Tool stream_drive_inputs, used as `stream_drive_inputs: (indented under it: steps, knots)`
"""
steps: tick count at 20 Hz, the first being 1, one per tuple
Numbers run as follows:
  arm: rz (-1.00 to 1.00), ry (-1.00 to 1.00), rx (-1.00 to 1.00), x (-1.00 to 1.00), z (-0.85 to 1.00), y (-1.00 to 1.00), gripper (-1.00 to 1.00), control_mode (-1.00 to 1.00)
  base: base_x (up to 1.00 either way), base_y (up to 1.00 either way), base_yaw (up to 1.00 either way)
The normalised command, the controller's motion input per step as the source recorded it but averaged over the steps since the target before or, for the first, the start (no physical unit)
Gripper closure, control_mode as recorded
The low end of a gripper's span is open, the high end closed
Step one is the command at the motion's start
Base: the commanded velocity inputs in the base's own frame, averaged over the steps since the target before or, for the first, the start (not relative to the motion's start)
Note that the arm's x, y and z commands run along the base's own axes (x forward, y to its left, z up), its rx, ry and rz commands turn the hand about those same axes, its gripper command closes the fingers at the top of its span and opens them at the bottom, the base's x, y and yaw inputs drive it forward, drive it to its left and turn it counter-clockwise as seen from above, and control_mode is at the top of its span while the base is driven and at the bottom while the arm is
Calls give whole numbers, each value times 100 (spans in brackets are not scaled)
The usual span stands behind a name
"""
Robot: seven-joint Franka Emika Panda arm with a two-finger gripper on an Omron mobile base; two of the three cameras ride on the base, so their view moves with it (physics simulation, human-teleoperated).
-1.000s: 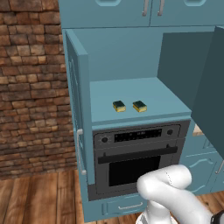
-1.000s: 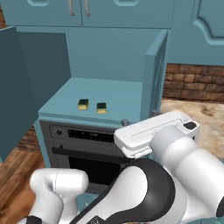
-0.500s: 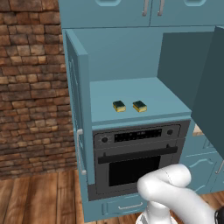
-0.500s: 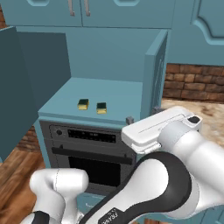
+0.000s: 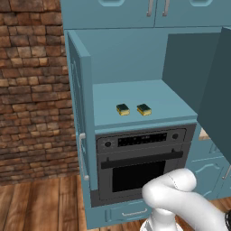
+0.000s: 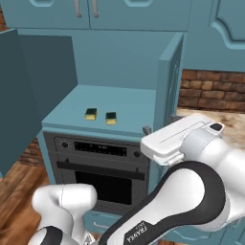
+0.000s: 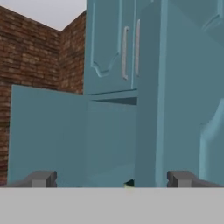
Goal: Pick up the sponge and sponge from the sink, and place them back in the cabinet, and close the cabinet doors.
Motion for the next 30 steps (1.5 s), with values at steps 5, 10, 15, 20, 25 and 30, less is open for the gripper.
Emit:
stream_drive_inputs:
  steps: [5,10,15,20,25,30]
  knots:
    - [7,0,0,4,0,-16,-100,-100,0,0,0]
    - [5,0,0,15,0,-5,-100,-100,0,0,0]
    - [5,0,0,17,-2,-2,-100,-100,0,0,0]
    - [5,0,0,14,0,-8,-100,-100,0,0,0]
    - [5,0,0,16,0,-10,-100,-100,0,0,0]
    - [5,0,0,14,-1,-4,-100,-100,0,0,0]
